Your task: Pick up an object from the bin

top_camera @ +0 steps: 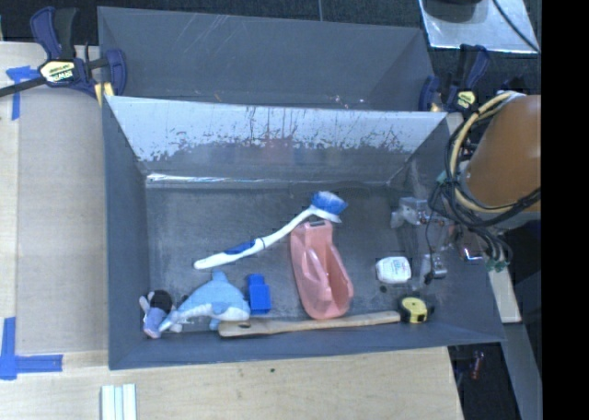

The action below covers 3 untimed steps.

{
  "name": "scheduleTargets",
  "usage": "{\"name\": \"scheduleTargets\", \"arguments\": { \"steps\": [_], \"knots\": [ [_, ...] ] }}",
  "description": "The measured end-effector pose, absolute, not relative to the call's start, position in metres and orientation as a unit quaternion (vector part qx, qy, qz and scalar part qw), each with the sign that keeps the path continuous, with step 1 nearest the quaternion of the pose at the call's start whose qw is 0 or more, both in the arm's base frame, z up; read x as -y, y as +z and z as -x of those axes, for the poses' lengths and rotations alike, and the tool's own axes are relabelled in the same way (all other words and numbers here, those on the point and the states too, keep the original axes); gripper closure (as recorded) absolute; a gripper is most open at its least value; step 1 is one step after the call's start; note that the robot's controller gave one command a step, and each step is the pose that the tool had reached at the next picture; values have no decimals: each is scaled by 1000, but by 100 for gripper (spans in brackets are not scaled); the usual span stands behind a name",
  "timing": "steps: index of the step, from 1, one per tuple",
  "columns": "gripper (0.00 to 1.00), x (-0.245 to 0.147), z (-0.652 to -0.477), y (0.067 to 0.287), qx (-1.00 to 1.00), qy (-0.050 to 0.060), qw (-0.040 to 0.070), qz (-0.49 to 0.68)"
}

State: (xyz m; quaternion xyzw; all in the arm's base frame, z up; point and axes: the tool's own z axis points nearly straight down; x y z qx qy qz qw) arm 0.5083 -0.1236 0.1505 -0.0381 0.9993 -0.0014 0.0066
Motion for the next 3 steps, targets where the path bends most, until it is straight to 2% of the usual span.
{"name": "scheduleTargets", "arguments": {
  "steps": [1, 2, 3],
  "knots": [
    [0, 129, -509, 99, -994, -1, 1, -112],
    [0, 132, -520, 70, -996, -1, 10, -90],
    [100, 131, -517, 71, -991, -1, 7, -133]
  ]
}}
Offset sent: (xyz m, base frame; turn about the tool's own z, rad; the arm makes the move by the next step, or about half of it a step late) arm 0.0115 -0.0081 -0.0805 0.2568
